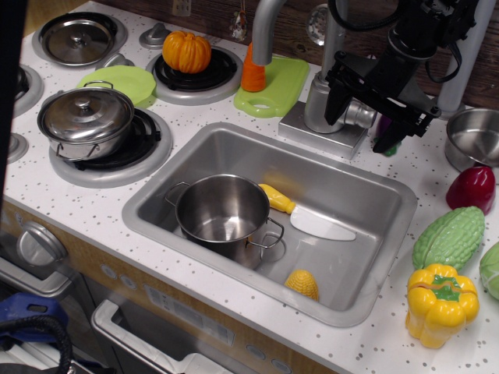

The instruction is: Turn lever vertical to front

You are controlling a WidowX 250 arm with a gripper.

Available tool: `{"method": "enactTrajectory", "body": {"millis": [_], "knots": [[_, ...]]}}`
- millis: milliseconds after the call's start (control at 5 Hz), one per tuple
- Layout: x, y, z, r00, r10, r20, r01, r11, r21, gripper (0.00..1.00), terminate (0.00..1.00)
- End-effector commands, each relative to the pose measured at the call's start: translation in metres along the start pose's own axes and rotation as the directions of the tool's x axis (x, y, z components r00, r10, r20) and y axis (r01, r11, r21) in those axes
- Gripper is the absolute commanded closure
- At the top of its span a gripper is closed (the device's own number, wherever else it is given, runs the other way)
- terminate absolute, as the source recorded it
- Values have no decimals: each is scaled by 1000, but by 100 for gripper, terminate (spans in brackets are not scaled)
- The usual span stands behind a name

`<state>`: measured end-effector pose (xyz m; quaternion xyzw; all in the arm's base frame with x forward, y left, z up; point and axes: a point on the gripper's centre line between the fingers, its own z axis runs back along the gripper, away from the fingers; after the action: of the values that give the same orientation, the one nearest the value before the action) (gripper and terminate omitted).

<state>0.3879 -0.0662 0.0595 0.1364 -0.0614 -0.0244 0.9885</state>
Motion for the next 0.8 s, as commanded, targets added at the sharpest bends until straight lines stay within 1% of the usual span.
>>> {"method": "enactTrajectory", "body": {"millis": [0, 200, 400, 600], "knots": [[0, 0, 0, 1000, 0, 0, 0, 1000, 0, 0, 0], [12, 10, 11, 999, -27, 44, 25, 999, 30, 0, 0], [27, 19, 29, 996, -61, 64, 57, 996, 62, 0, 0], [40, 17, 49, 993, -75, 96, 67, 994, 91, 0, 0]]}}
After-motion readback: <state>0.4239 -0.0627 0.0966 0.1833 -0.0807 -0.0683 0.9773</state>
